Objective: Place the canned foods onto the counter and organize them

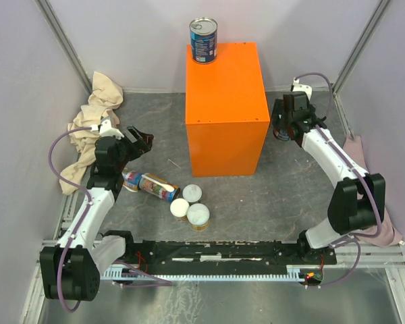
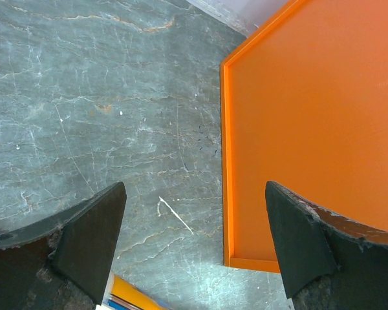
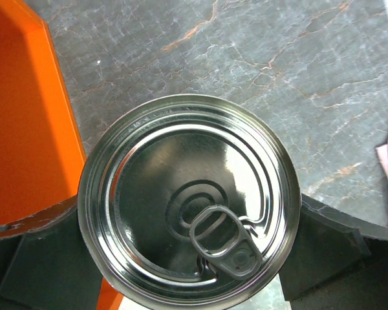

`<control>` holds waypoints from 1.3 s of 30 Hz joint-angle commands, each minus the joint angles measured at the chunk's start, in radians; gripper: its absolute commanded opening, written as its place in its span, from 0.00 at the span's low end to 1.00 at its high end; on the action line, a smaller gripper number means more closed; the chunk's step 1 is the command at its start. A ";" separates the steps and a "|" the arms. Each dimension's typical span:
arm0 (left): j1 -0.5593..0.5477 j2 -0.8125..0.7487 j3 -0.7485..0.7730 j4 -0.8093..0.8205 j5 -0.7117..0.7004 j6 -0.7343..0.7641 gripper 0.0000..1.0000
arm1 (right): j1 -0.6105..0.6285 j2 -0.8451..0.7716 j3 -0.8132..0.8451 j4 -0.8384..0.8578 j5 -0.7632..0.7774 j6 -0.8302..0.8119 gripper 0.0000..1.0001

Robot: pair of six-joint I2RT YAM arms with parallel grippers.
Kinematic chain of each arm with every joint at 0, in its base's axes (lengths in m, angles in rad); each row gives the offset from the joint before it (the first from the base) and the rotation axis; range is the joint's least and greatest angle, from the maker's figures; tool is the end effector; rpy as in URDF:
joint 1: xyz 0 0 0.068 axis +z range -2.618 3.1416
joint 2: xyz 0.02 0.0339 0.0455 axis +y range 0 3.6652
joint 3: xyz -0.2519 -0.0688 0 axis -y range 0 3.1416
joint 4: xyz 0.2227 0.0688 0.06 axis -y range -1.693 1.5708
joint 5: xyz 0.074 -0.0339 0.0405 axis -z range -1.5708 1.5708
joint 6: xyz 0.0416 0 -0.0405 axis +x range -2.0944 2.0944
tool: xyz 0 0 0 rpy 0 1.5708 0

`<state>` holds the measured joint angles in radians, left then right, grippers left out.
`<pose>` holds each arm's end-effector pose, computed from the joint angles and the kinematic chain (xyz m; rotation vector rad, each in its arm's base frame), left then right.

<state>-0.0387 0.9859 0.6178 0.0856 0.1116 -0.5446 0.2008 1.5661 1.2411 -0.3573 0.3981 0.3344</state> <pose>0.2207 -0.0132 0.2672 -0.3943 1.8406 -0.5067 0.3327 0.0513 0.2803 0.3552 2.1661 -0.1501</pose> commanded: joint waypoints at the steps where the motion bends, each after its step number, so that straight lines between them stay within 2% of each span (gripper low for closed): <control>1: 0.006 -0.026 0.002 0.057 0.022 -0.048 0.94 | 0.002 -0.163 0.146 0.073 0.058 -0.022 0.01; 8: 0.006 -0.030 -0.001 0.059 0.027 -0.051 0.94 | 0.005 -0.284 0.231 0.033 0.053 -0.043 0.01; 16: 0.007 -0.033 -0.006 0.060 0.025 -0.052 0.94 | 0.018 -0.349 0.327 0.029 0.009 -0.064 0.01; 23: 0.007 -0.034 -0.010 0.064 0.022 -0.053 0.94 | 0.058 -0.340 0.410 0.065 -0.070 -0.068 0.01; 32: 0.007 -0.033 -0.007 0.065 0.019 -0.052 0.94 | 0.160 -0.282 0.534 0.080 -0.064 -0.118 0.01; 39: 0.006 -0.036 -0.007 0.066 0.019 -0.052 0.94 | 0.211 -0.204 0.667 0.027 -0.099 -0.135 0.01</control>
<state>-0.0387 0.9726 0.6071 0.0933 0.1158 -0.5453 0.3889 1.3548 1.7584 -0.4953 0.3248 0.2218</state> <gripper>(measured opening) 0.940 0.931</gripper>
